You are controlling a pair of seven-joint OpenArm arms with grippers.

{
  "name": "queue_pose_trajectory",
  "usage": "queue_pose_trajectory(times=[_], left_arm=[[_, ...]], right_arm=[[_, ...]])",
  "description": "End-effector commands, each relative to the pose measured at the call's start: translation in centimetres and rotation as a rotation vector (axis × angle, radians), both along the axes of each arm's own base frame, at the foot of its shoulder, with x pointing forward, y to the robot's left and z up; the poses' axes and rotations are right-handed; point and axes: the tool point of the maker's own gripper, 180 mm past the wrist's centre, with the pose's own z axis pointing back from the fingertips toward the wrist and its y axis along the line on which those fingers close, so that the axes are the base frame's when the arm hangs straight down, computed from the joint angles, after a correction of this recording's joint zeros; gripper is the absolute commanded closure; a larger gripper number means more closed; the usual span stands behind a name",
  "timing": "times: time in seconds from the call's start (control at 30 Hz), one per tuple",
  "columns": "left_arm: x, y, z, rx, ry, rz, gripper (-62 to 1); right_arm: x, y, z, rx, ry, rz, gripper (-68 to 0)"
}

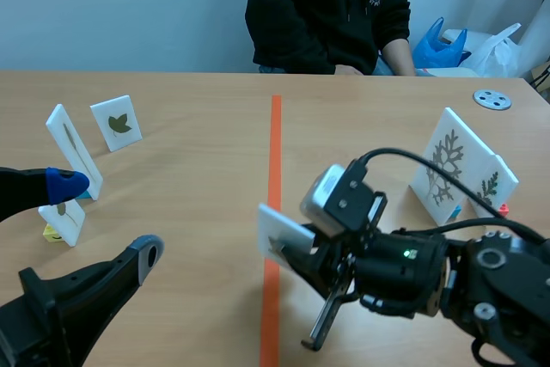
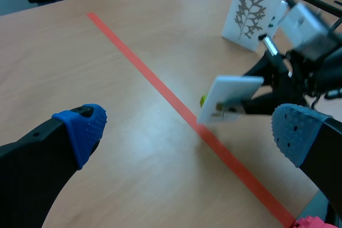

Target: Sort the leaf by its shape. The table is split by an orange tape line. A compound leaf with several leaflets goes to the left side, a simple leaf with one blade goes to the right side. Return to the home posture when a red brick is placed on the table.

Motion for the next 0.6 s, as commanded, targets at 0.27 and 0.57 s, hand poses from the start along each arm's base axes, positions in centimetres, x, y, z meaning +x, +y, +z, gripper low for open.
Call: queue_pose_trajectory(times=[0.27, 0.57], left_arm=[[0.2, -0.2, 0.8, -0.024, -0.026, 0.004, -62.3], [0.3, -0.2, 0.8, -0.024, -0.026, 0.004, -62.3]], right_arm=[[2.2, -6.1, 5.4, 0.083, -0.043, -0.196, -1.3], [3.6, -13.7, 6.8, 0.118, -0.017, -0.455, -1.3]])
